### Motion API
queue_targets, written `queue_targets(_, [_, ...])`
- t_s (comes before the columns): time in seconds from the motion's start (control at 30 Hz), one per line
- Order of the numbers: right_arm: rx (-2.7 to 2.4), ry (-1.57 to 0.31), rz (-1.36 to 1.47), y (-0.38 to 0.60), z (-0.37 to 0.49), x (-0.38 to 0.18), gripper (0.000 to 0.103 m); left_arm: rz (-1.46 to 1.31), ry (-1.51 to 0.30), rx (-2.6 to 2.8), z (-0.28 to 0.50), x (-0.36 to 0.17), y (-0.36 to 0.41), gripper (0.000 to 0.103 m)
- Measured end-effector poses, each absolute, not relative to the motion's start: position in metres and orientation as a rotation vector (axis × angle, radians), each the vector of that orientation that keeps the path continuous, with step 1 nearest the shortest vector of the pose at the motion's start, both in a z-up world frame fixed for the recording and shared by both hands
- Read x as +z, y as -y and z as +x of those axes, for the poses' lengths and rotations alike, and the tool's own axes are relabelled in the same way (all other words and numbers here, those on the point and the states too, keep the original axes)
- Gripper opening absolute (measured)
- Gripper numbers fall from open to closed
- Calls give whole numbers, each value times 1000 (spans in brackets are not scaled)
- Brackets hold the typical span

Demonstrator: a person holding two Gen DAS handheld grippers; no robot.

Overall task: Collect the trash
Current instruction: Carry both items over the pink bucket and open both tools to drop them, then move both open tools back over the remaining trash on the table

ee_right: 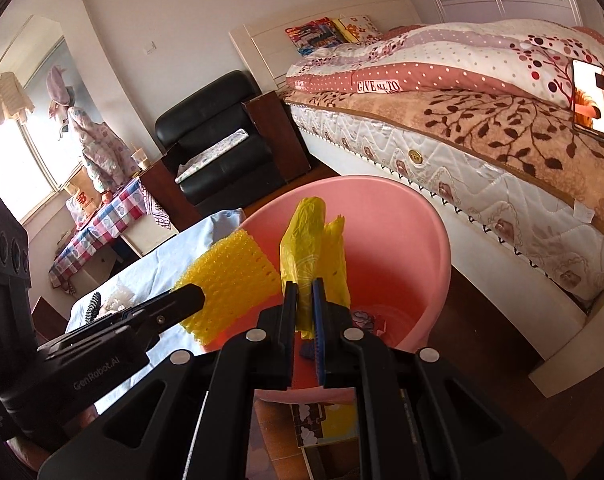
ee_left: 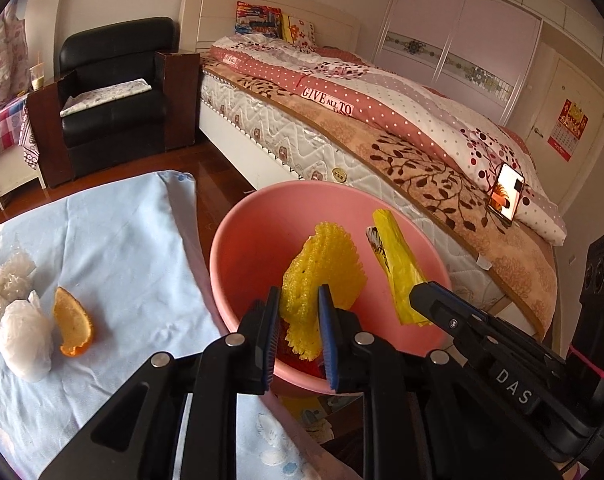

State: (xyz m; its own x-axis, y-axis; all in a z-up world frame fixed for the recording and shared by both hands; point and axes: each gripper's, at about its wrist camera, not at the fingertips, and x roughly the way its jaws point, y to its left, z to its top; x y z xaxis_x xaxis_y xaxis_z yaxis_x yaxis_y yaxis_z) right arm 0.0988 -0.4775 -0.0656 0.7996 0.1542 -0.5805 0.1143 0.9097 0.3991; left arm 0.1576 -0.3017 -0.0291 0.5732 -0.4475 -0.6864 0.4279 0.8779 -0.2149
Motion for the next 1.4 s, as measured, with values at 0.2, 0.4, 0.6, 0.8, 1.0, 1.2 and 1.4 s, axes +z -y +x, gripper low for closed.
queue_targets(0.2, [6,-667,431,477,100,-71,9,-25,-786,-510,155,-30,304,54])
queue_targets(0.4, [-9,-691,420,477,104,-74,9,-28,-789,-507,153,-30,299,56])
queue_targets(0.6, [-10,-702,441,480,105,-78,21,-38,-790,-503,148,-28,291,56])
queue_targets(0.8, [-16,-696,427,477,103,-73,30,-38,-766,-503,139,-21,281,56])
queue_targets(1.0, [-5,-668,392,462,95,-57,30,-54,-736,-495,128,-10,267,56])
queue_targets(1.2, [22,-635,358,440,81,-38,30,-82,-710,-474,114,2,244,56])
queue_targets(1.4, [67,-617,345,417,68,-24,30,-105,-686,-442,101,13,216,56])
